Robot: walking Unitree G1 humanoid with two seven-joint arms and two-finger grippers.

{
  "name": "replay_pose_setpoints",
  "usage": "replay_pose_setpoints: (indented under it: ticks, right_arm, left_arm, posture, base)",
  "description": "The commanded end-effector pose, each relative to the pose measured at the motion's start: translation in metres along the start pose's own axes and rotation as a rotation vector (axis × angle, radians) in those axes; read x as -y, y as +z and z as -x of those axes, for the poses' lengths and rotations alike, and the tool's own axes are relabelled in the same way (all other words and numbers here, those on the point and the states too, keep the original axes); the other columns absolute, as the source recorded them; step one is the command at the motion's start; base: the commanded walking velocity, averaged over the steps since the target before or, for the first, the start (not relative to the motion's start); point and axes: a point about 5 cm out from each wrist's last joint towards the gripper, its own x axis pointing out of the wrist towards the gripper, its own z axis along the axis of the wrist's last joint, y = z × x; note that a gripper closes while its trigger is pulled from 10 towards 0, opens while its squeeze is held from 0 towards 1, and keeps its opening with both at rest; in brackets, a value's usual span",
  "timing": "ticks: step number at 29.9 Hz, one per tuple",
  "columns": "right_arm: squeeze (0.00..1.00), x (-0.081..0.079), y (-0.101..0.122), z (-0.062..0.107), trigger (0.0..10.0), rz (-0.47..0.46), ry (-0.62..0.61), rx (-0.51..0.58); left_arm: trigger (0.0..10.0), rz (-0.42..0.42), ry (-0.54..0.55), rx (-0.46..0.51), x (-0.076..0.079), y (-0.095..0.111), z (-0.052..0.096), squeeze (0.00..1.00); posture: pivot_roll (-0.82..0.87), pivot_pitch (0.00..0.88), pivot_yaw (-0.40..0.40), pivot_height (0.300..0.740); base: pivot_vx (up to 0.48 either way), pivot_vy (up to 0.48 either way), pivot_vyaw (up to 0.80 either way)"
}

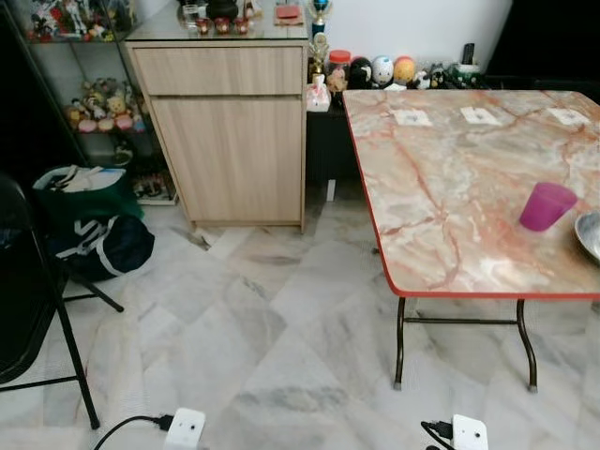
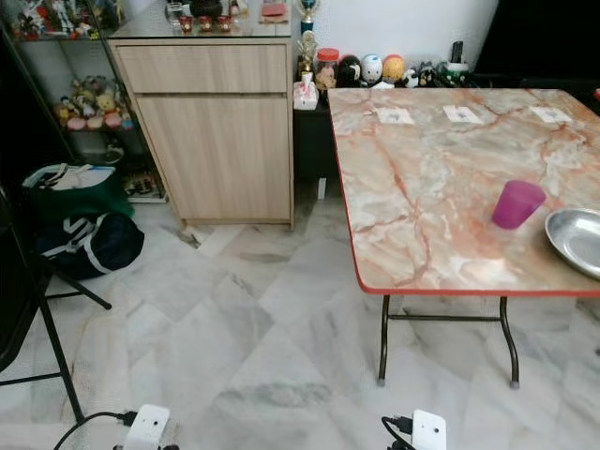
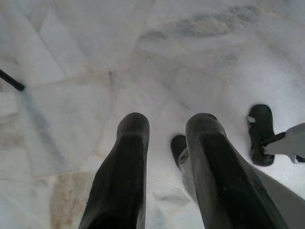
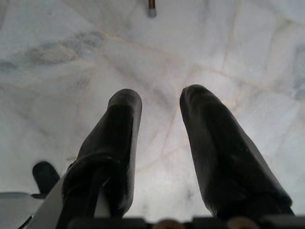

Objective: Setting the table

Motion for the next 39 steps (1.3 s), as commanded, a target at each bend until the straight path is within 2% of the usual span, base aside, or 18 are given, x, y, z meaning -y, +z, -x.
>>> replay_pose_setpoints:
  ticks: [1, 7, 19, 39]
  right_arm:
    - [0.0, -0.022, 0.013, -0.003, 10.0, -0.044, 0.121, -0.008]
    - [0.0, -0.024, 0.017, -0.004, 10.0, -0.032, 0.127, 0.004]
    - [0.0, -0.028, 0.024, -0.004, 10.0, -0.049, 0.142, 0.034]
    - [0.0, -0.03, 0.023, -0.004, 10.0, -0.032, 0.153, 0.038]
  left_arm:
    - [10.0, 0.172, 0.064, -0.021, -0.021, 0.001, 0.001, 0.0]
    - [10.0, 0.172, 0.062, -0.02, -0.02, 0.002, 0.001, 0.0]
    - [10.0, 0.176, 0.058, -0.023, -0.019, 0.001, 0.001, 0.0]
    - [10.0, 0.178, 0.052, -0.02, -0.017, 0.002, 0.0, 0.0]
  posture:
    - [0.21, 0.001, -0.139, 0.74]
    - [0.21, 0.0, -0.14, 0.74]
    - [0.21, 0.0, -0.14, 0.74]
    - [0.2, 0.0, -0.138, 0.74]
  base:
    - [0.0, -0.428, 0.0]
    - [0.0, -0.439, -0.52]
    - [0.0, -0.452, 0.0]
    - [0.0, -0.459, 0.0]
